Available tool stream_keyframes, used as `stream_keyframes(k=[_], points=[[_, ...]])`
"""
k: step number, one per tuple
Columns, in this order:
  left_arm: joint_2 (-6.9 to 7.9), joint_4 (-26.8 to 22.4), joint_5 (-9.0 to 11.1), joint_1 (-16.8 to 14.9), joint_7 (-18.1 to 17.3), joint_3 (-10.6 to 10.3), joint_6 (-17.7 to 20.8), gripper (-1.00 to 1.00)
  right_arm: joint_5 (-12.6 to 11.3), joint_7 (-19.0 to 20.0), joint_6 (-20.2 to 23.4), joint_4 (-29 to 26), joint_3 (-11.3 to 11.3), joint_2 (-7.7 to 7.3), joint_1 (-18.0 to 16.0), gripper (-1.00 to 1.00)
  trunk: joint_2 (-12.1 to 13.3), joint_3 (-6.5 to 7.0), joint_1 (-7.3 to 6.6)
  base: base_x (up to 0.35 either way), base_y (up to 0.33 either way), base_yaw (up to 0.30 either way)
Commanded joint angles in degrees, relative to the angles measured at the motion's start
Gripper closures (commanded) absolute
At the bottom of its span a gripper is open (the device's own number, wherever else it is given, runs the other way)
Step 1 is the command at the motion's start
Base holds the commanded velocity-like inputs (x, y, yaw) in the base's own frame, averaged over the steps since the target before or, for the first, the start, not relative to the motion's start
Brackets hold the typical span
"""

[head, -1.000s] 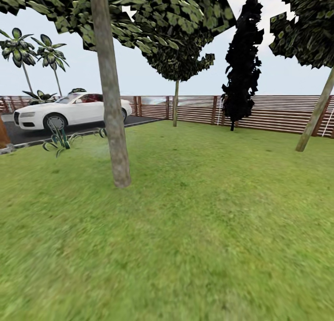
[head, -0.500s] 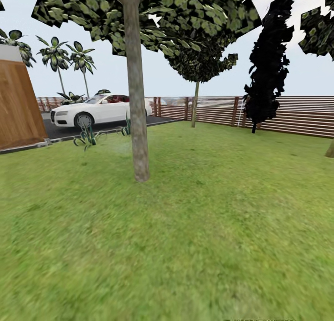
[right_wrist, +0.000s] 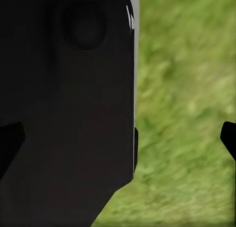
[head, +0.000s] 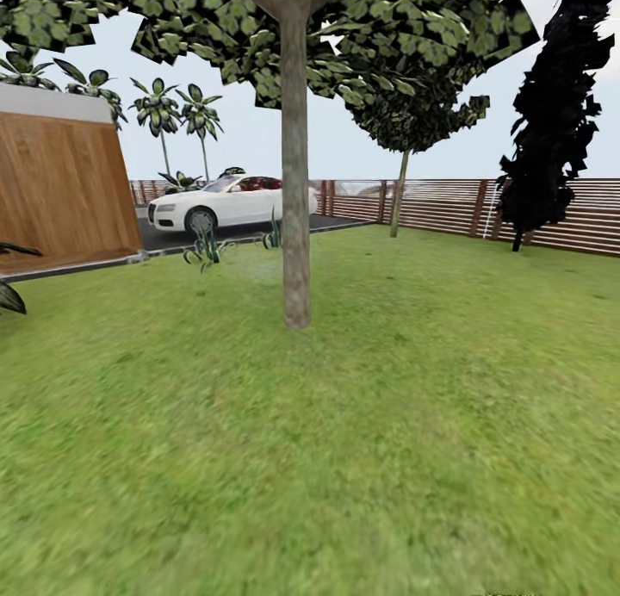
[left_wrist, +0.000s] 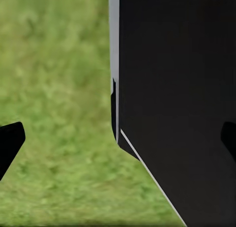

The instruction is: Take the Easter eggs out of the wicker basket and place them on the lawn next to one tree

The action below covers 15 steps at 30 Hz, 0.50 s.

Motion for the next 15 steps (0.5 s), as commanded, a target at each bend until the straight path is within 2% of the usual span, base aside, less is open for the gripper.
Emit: stream_keyframes(k=[1, 4, 7, 15], points=[[0.0, -0.1, 0.0, 0.0, 0.0, 0.0, 0.0, -1.0, -0.1, 0.0, 0.0, 0.0, 0.0, 0.01, 0.0, -1.0, 0.0, -0.03, -0.03, -0.322, 0.0, 0.255], [0.0, -0.1, 0.0, 0.0, 0.0, 0.0, 0.0, -1.0, -0.1, 0.0, 0.0, 0.0, 0.0, 0.0, 0.0, -1.0, 0.0, -0.03, -0.03, -0.31, 0.0, 0.255], [0.0, -0.1, 0.0, 0.0, 0.0, 0.0, 0.0, -1.0, -0.1, 0.0, 0.0, -0.1, -0.1, 0.0, 0.0, -1.0, 0.0, -0.03, -0.03, -0.16, 0.0, 0.255], [0.0, -0.1, 0.0, 0.0, 0.0, 0.0, 0.0, -1.0, -0.1, 0.0, -0.1, 0.0, -0.1, 0.08, 0.0, -1.0, 0.0, -0.03, -0.03, -0.029, 0.0, 0.275]])
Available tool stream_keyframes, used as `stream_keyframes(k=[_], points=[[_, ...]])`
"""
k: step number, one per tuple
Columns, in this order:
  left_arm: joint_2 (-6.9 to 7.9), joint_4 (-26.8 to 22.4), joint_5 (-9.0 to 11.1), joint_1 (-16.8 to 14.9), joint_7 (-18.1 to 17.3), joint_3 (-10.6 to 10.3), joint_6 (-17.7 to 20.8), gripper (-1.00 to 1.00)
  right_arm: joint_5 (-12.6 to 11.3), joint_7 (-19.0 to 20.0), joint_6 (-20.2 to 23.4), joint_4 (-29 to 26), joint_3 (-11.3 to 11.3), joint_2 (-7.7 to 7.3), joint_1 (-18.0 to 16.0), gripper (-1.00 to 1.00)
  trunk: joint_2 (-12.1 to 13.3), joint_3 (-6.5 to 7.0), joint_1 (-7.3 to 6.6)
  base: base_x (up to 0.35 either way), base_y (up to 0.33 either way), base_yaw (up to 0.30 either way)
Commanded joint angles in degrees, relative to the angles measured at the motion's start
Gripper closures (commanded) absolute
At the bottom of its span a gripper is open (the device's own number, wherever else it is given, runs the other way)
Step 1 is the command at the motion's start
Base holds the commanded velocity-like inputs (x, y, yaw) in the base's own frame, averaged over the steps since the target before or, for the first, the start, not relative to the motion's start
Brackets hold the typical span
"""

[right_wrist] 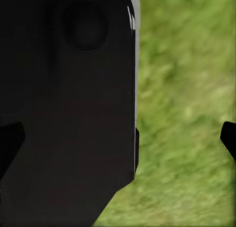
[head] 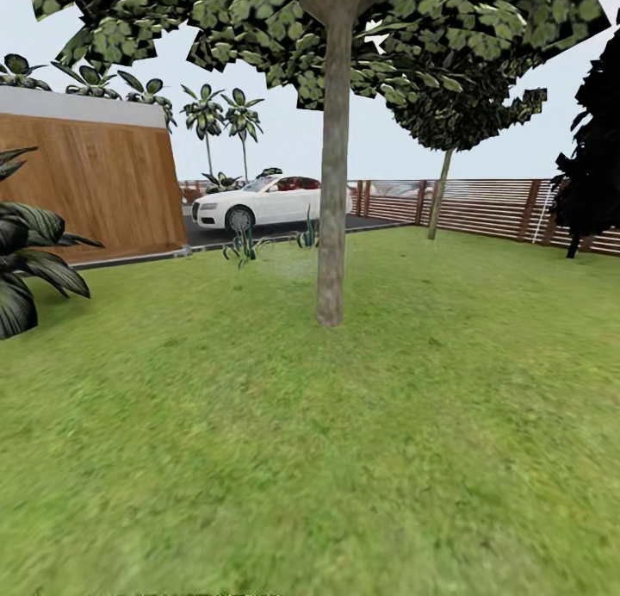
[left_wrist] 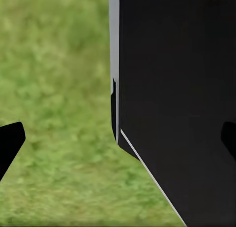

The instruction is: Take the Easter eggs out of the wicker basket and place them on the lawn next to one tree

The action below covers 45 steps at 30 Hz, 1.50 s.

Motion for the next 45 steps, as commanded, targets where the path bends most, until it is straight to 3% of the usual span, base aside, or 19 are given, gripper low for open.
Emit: stream_keyframes(k=[1, 45], points=[[0.0, -0.1, 0.0, 0.0, 0.0, 0.0, 0.0, -1.0, -0.1, 0.0, 0.0, 0.0, 0.0, 0.0, 0.0, -1.0, 0.0, -0.03, 0.0, -0.001, 0.0, 0.288], [0.0, -0.1, 0.0, 0.0, 0.1, 0.0, 0.0, -1.0, -0.1, 0.0, -0.1, 0.0, -0.1, -0.09, 0.0, -1.0, 0.0, -0.03, 0.0, 0.0, 0.0, 0.289]])
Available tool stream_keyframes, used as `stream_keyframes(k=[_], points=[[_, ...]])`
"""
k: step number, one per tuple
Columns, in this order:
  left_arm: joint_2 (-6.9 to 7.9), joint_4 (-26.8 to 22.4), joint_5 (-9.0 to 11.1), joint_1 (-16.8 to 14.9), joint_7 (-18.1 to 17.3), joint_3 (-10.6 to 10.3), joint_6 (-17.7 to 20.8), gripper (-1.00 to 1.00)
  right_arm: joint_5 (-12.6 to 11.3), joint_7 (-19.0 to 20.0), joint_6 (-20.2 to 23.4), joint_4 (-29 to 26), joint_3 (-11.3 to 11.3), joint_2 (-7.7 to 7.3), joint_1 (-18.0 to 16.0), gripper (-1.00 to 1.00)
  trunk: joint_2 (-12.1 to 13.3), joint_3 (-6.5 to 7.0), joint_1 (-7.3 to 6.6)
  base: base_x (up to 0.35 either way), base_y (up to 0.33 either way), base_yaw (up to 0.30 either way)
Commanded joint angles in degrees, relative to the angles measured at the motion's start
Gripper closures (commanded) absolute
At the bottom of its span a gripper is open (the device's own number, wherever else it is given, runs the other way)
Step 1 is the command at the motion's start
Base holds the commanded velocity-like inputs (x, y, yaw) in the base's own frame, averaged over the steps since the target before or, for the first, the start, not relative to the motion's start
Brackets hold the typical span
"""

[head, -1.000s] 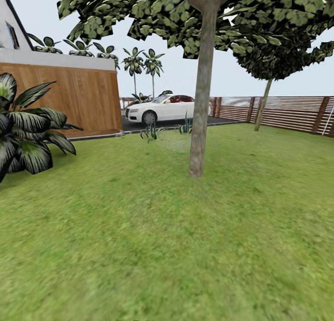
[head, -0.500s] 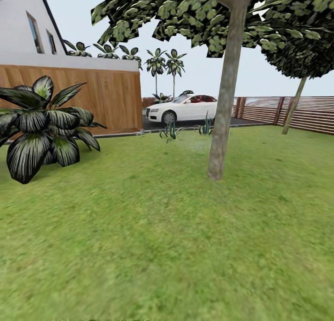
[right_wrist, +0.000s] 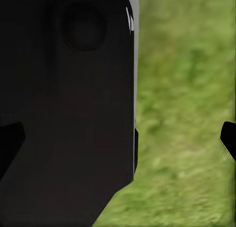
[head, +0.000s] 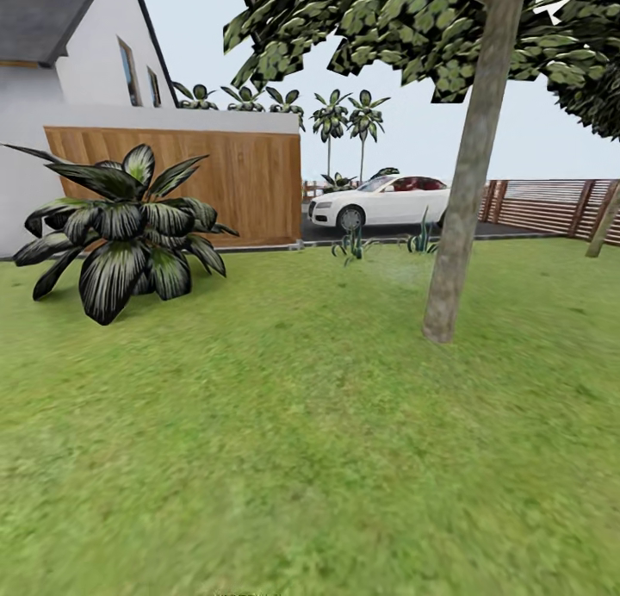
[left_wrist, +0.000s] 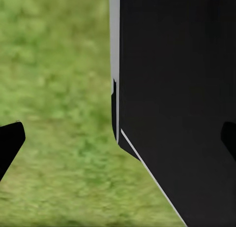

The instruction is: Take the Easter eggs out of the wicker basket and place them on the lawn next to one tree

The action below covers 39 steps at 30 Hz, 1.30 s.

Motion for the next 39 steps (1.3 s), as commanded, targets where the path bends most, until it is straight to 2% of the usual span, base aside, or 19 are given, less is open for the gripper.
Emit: stream_keyframes(k=[1, 39], points=[[0.0, -0.1, 0.0, 0.0, 0.0, 0.0, 0.0, -1.0, -0.1, 0.0, 0.0, 0.0, 0.0, 0.0, 0.0, -1.0, 0.0, -0.03, 0.0, 0.0, 0.0, 0.289], [-0.08, -0.1, 0.0, 0.0, -0.1, 0.0, 0.0, -1.0, -0.1, 0.0, 0.0, 0.0, 0.1, 0.08, 0.0, -1.0, 0.0, -0.03, 0.0, 0.02, 0.0, 0.29]])
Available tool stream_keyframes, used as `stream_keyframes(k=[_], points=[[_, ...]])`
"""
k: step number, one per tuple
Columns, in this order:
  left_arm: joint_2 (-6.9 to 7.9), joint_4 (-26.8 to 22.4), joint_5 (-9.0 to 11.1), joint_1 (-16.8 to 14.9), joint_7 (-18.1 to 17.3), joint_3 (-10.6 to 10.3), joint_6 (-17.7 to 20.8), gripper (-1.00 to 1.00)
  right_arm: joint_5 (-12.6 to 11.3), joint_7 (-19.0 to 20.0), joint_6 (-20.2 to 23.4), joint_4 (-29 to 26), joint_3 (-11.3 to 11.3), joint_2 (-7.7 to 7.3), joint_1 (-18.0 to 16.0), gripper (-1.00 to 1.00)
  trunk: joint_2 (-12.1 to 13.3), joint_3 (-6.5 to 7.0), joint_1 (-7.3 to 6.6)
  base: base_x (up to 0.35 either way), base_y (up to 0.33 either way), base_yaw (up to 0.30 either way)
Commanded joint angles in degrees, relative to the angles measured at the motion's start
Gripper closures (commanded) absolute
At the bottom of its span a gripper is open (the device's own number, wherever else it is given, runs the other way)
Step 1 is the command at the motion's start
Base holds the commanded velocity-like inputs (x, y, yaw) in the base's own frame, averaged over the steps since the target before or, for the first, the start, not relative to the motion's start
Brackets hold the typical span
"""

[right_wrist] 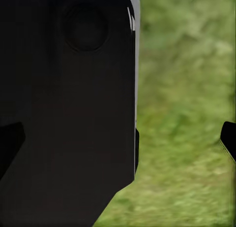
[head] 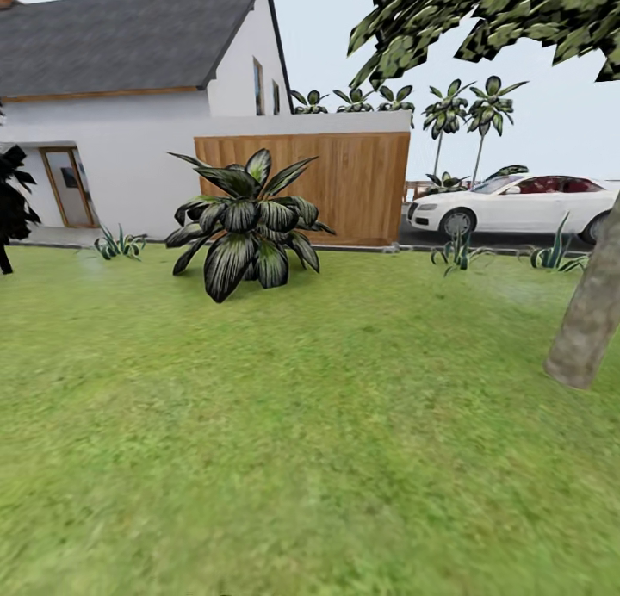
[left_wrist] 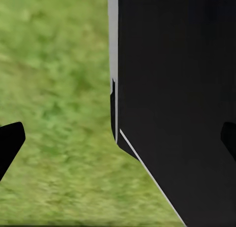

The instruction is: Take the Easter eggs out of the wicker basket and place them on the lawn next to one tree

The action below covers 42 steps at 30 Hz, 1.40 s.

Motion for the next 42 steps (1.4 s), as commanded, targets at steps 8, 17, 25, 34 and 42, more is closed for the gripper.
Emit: stream_keyframes(k=[8, 17, 25, 34, 42], points=[[0.0, -0.1, 0.0, 0.0, 0.0, 0.0, 0.0, -1.0, -0.1, 0.0, 0.0, 0.0, 0.0, 0.0, 0.0, -1.0, 0.0, -0.03, 0.0, 0.0, 0.0, 0.291], [0.01, -0.1, 0.0, 0.0, 0.0, 0.0, 0.0, -1.0, -0.1, 0.0, 0.0, 0.0, -0.1, -0.01, 0.0, -1.0, 0.0, -0.03, 0.0, 0.0, 0.0, 0.291], [0.0, -0.1, 0.0, 0.0, 0.0, 0.0, 0.0, -1.0, -0.1, 0.0, 0.0, -0.1, -0.1, -0.01, 0.0, -1.0, 0.0, -0.03, 0.0, 0.0, 0.0, 0.291], [0.0, -0.1, 0.0, 0.0, 0.0, 0.0, 0.0, -1.0, 0.3, 0.0, 0.0, -0.1, 0.1, 0.0, 0.0, -1.0, 0.0, -0.03, 0.0, 0.001, 0.0, 0.291], [0.09, -0.1, 0.0, 0.0, -0.1, 0.0, 0.0, -1.0, 0.9, -0.1, 0.0, 0.0, 0.4, 0.0, 0.0, -1.0, 0.0, -0.03, 0.0, 0.24, -0.051, 0.291]])
